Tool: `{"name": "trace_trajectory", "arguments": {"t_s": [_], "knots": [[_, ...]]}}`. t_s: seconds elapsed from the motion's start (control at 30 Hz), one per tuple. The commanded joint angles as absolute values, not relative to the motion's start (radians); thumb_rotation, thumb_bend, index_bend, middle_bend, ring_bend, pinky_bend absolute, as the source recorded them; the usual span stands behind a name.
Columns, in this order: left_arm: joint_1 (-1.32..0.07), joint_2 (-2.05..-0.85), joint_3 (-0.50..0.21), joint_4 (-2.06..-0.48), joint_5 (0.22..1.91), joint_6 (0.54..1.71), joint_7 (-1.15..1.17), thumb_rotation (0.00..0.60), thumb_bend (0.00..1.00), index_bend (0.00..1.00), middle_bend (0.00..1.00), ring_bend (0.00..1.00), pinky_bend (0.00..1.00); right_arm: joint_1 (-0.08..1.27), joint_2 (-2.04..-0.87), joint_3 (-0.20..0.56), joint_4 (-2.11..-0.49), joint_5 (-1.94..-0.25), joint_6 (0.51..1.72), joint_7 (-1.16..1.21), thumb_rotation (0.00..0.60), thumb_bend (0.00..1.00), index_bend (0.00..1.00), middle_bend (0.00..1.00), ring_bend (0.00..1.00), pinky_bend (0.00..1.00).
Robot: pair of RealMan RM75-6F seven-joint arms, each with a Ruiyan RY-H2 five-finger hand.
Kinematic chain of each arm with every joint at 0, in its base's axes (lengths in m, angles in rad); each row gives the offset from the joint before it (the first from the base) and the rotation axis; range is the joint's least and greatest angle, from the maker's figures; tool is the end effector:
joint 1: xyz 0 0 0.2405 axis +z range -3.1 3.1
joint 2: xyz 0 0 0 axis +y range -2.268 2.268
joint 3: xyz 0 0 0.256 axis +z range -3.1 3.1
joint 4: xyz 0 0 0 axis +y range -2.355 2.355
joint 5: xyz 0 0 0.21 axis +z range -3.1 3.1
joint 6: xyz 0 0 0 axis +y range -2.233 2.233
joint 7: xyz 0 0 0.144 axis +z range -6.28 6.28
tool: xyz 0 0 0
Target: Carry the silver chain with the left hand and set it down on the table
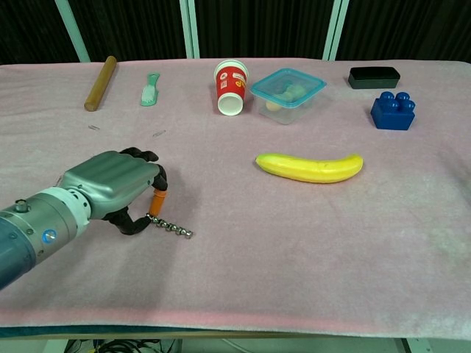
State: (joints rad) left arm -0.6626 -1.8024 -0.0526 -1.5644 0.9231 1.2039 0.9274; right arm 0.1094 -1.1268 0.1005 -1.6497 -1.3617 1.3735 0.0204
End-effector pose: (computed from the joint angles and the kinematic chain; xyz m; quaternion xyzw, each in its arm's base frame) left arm -0.1395 0.2620 -0.0856 -0.7847 -0.3205 -0.2498 0.4682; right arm -0.3175 -0.1973 0.1520 0.5549 -0.4509 0.3782 0.5880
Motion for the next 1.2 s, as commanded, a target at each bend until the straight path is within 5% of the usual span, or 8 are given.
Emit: {"name": "trace_trajectory", "arguments": {"t_s": [0.03, 0.73, 1.2], "knots": [[-0.662, -1.795, -0.061, -1.571, 0.927, 1.210, 0.921, 0.600, 0.42, 0.58, 0.23, 0.00, 0.00, 0.109, -1.127, 0.100, -1.650, -1.361, 1.373, 0.021, 0.600, 0.12, 0.00, 0.00, 0.09, 0.21], [-0.760, -1.634, -0.059, -1.621, 1.056, 1.227, 1.153, 0.600, 0.42, 0.57, 0.23, 0.00, 0.00, 0.109, -1.126, 0.100, -1.656, -1.359, 1.372, 0.020, 0.600, 0.12, 0.00, 0.00, 0.09, 0.21], [-0.847, -1.572, -0.034, -1.462, 1.139, 1.161, 1.307, 0.600, 0.43, 0.57, 0.23, 0.00, 0.00, 0.108, -1.127, 0.101, -1.658, -1.356, 1.374, 0.017, 0.600, 0.12, 0.00, 0.00, 0.09, 0.21]]}}
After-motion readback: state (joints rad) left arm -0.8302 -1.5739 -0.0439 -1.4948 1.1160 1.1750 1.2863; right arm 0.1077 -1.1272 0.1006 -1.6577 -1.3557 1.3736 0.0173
